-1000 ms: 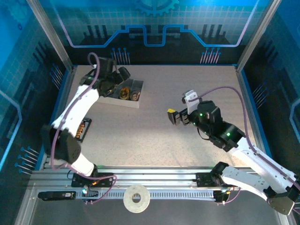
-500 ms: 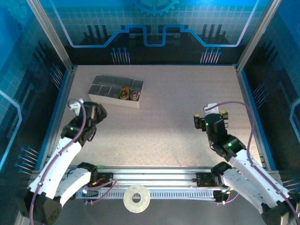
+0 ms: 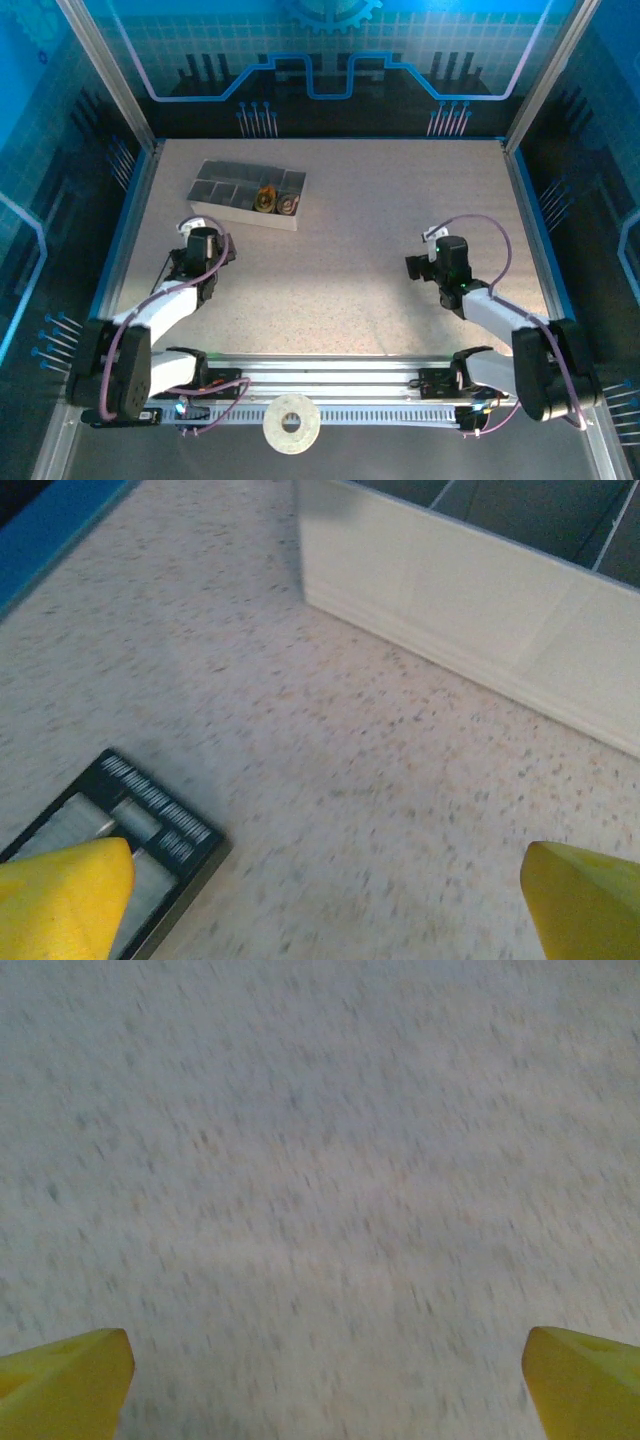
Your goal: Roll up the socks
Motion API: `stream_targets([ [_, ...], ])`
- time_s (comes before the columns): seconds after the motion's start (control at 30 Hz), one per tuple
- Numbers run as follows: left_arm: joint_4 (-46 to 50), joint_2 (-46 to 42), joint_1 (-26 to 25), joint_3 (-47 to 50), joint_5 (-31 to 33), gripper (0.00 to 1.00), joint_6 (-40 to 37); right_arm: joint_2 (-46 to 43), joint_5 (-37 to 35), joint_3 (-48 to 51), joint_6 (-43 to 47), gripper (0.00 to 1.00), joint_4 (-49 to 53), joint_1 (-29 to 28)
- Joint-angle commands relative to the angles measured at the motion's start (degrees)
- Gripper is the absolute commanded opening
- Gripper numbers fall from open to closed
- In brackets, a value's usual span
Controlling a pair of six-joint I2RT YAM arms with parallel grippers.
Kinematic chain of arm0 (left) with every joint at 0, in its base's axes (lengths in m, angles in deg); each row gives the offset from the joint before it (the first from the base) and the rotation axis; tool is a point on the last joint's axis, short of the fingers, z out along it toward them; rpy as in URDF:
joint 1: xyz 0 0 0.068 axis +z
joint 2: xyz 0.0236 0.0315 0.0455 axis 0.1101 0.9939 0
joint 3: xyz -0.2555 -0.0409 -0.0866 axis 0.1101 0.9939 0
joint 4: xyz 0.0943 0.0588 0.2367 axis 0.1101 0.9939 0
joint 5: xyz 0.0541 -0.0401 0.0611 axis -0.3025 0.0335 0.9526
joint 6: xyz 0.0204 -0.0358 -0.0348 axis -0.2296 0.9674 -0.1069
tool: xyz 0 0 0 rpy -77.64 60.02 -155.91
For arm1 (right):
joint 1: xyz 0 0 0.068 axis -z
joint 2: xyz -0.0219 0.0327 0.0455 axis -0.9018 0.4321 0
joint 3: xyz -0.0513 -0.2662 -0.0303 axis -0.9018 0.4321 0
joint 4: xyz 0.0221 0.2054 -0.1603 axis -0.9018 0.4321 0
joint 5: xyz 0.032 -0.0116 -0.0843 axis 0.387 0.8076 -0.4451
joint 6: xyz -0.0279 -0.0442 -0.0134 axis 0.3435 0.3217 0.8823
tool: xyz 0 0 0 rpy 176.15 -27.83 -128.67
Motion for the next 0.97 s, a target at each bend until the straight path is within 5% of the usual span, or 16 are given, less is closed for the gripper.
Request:
stream_targets([
  [0.0, -20.69, 6.10, 3.41, -0.17, -8.58, 0.99, -4.42, 4.00, 11.95, -0.50, 2.82, 1.00, -19.27, 3.96],
  [0.07, -23.88, 8.94, 4.57, -1.39, -10.65, 0.99, -7.71, 7.96, 15.45, -0.25, 1.45, 1.00, -27.51, 6.09],
  [0.13, -28.23, 11.57, 6.39, -0.41, -12.38, 0.99, -6.74, 11.02, 17.24, -3.14, -1.06, 1.00, -25.30, 7.59],
  [0.23, -32.07, 10.27, 6.23, 2.48, -14.09, 0.99, -7.32, 19.85, 18.70, 1.49, -1.79, 1.00, -43.23, 8.17],
  [0.37, -66.04, 21.13, 5.50, 14.24, -15.15, 0.99, -9.67, 19.12, 16.20, 2.56, -1.77, 1.00, -44.93, 7.58],
  [0.43, -49.30, 14.66, 5.66, 10.64, -14.78, 0.99, -7.72, 18.40, 15.85, 1.83, -1.20, 1.00, -42.02, 7.08],
  [0.53, -40.18, 16.55, 4.95, 3.73, -18.30, 0.99, -10.70, 18.59, 14.89, 0.60, -1.50, 1.00, -40.21, 7.06],
  [0.93, -40.92, 16.55, 4.62, 3.92, -17.86, 0.99, -10.89, 18.79, 17.06, -1.14, -1.05, 1.00, -37.08, 7.35],
])
